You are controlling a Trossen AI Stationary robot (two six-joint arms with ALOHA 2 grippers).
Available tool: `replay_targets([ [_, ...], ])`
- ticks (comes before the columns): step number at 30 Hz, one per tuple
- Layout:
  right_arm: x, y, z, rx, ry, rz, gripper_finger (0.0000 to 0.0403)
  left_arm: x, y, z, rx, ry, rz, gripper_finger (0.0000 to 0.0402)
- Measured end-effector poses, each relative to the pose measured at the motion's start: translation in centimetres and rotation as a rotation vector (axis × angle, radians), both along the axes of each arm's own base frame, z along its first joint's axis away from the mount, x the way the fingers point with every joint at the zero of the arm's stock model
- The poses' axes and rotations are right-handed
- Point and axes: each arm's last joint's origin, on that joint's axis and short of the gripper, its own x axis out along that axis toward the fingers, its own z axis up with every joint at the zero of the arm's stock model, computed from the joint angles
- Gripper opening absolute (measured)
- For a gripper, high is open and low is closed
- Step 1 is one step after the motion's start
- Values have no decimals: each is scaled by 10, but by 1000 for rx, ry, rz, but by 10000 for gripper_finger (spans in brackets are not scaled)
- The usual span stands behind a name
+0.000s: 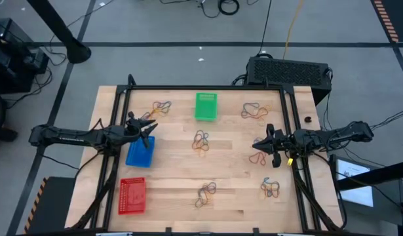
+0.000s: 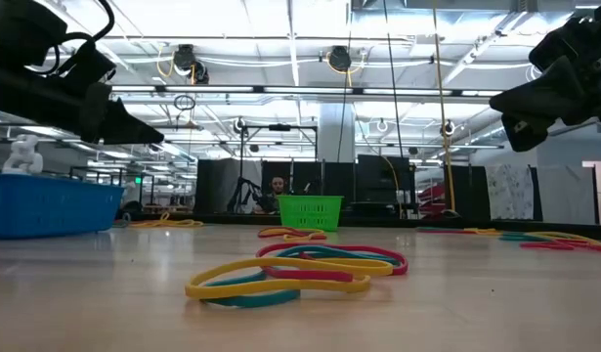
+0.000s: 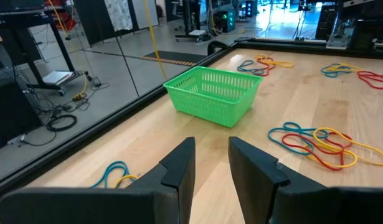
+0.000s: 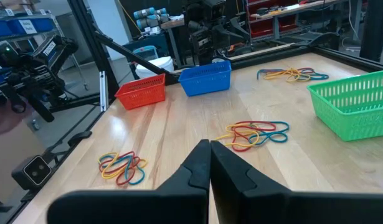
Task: Sort rubber bands into baskets
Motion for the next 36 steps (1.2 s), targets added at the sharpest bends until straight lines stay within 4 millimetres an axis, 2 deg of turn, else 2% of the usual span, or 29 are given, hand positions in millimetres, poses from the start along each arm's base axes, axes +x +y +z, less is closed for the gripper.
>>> replay_targets([
  [6,0,0,1,-12,-8,1,2,0,0,1,1,-5,0,105],
  [8,0,0,3,42,-32,-3,2,0,0,1,-14,-21,2,105],
  [10,0,0,8,116,-80,-9,2,1,-1,1,-87,-61,-7,105],
  [14,0,0,19,149,-194,-6,2,2,-2,1,-301,-170,-31,105],
  [20,-1,0,25,215,-252,1,2,2,-2,5,-424,-286,-16,105],
  [27,3,0,26,244,-254,-27,2,6,-11,28,-384,-410,-357,105],
  [32,10,1,29,296,-279,-28,2,14,-15,43,-340,-356,-421,105],
  [36,19,6,25,362,-243,8,2,28,-23,60,-282,-282,-489,105],
])
